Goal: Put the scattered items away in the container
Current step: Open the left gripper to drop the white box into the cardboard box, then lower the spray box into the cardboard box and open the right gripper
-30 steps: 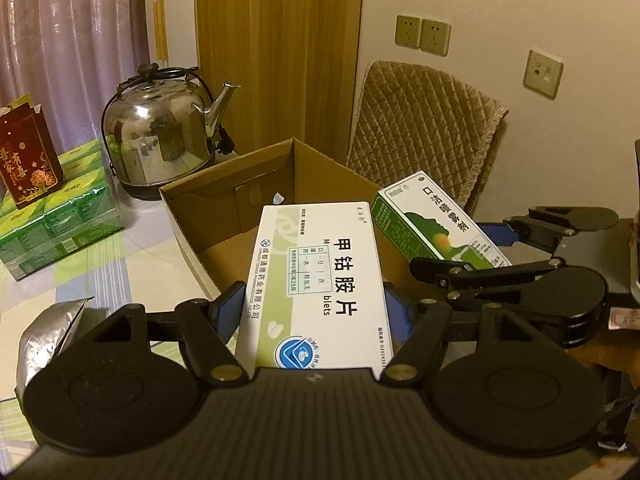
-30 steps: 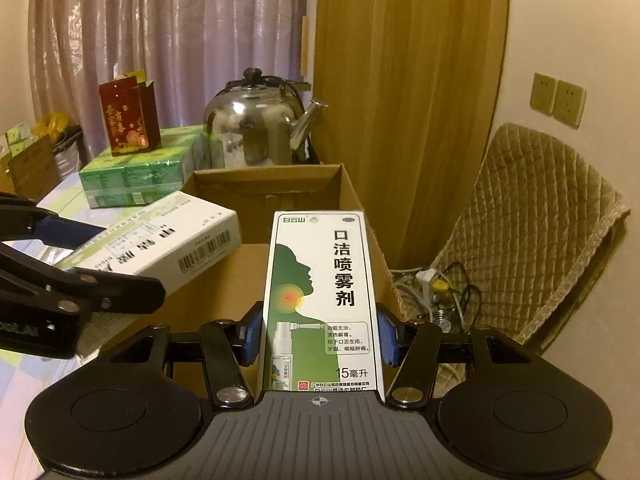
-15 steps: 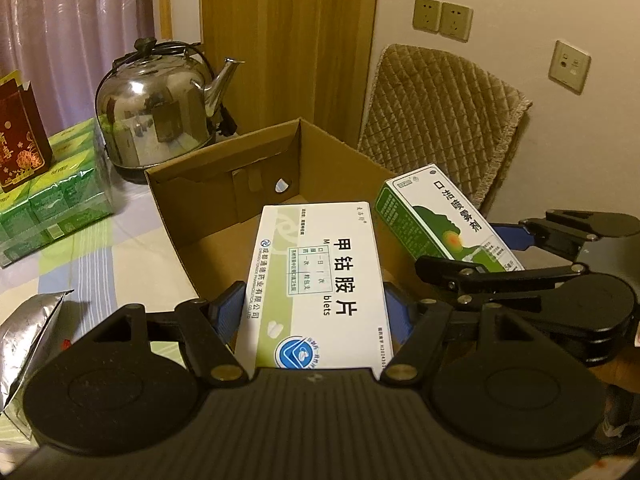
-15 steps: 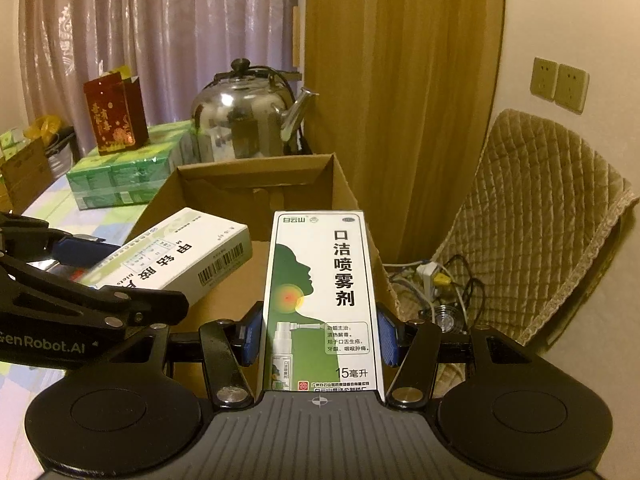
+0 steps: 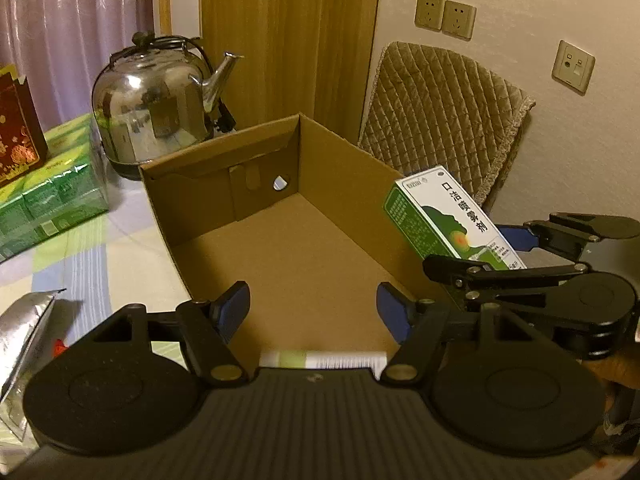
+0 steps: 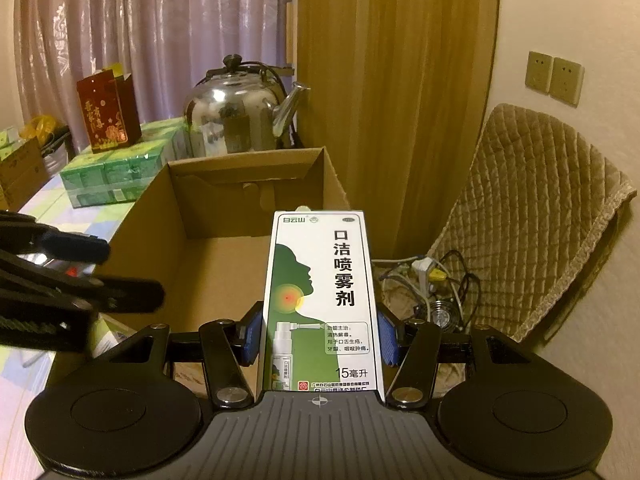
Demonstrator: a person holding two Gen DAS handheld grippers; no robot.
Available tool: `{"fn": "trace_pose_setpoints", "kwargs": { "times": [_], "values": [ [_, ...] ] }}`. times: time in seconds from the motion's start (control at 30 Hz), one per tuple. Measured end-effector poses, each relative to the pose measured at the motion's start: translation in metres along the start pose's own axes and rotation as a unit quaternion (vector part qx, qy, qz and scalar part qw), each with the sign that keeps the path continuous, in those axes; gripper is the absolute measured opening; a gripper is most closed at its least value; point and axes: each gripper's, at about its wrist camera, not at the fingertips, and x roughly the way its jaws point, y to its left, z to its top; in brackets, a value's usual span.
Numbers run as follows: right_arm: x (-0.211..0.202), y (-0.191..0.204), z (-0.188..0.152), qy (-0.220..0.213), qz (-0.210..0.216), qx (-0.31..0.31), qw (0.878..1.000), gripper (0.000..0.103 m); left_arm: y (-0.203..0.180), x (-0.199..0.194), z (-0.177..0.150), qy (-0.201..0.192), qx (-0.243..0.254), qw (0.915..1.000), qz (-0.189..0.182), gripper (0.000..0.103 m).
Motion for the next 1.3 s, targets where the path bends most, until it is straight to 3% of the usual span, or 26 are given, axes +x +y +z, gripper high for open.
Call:
{"fn": "trace_pose_setpoints", "kwargs": {
  "times": [0.2, 0.47, 0.8, 1.07, 1.3],
  "values": [
    [0.004, 0.011, 0.002, 0.007, 0.014, -0.011, 1.0, 0.053, 0.014, -0.024, -0.004, -0.015, -0.016, 0.9997, 0.009, 0.066],
    [0.026, 0.028, 0.006, 0.051, 0.04, -0.027, 0.998, 0.053, 0.032, -0.055, -0.012, -0.034, -0.033, 0.9986, 0.025, 0.066],
    [0.042, 0.041, 0.006, 0.077, 0.046, -0.042, 0.995, 0.053, 0.05, -0.061, -0.028, -0.031, -0.057, 0.9975, 0.027, 0.066],
    [0.03, 0.042, 0.004, 0.079, 0.04, -0.052, 0.995, 0.053, 0.059, -0.064, -0.041, -0.028, -0.075, 0.9965, 0.026, 0.067],
    [0.002, 0.066, -0.009, 0.067, 0.045, -0.099, 0.992, 0.053, 0.068, -0.079, -0.057, -0.031, -0.098, 0.9942, 0.031, 0.072]
  ]
}}
